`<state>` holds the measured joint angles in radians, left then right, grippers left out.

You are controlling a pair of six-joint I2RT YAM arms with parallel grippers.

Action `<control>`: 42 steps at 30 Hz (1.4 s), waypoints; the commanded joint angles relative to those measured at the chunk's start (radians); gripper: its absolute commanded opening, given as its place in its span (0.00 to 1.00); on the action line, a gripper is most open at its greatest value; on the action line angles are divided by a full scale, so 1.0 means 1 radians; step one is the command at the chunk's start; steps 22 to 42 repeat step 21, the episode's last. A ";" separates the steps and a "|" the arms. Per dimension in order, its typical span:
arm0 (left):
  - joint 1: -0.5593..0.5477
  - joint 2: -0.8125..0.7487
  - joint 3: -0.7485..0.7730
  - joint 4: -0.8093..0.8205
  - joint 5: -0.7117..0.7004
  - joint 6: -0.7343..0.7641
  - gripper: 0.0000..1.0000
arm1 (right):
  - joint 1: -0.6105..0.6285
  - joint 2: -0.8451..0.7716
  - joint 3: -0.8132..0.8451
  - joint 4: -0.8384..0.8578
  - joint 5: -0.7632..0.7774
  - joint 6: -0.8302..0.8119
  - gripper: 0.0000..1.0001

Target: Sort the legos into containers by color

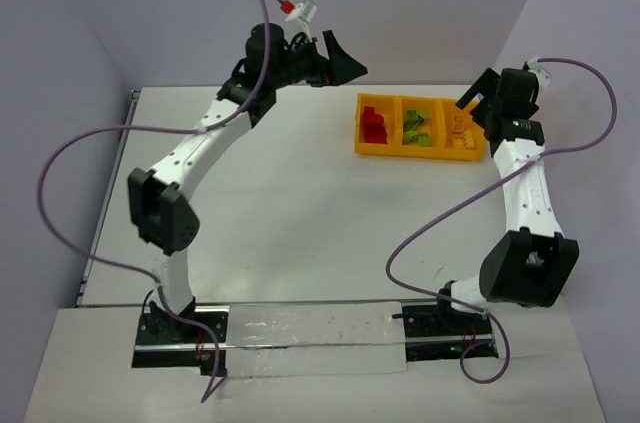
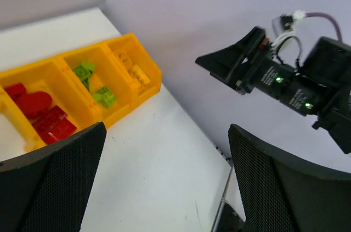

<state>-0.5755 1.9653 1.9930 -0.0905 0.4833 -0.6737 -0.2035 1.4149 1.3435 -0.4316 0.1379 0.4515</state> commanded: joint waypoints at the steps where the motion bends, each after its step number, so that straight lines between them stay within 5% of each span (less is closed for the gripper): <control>1: -0.001 -0.233 -0.181 -0.154 -0.148 0.163 0.99 | 0.014 -0.106 -0.065 -0.075 0.042 0.007 1.00; 13: 0.047 -0.682 -0.597 -0.334 -0.539 0.264 0.99 | 0.053 -0.368 -0.288 -0.160 -0.024 0.024 1.00; 21: 0.112 -0.730 -0.635 -0.381 -0.540 0.237 0.99 | 0.076 -0.508 -0.456 -0.173 0.003 0.039 1.00; 42: 0.112 -0.730 -0.635 -0.381 -0.540 0.237 0.99 | 0.076 -0.508 -0.456 -0.173 0.003 0.039 1.00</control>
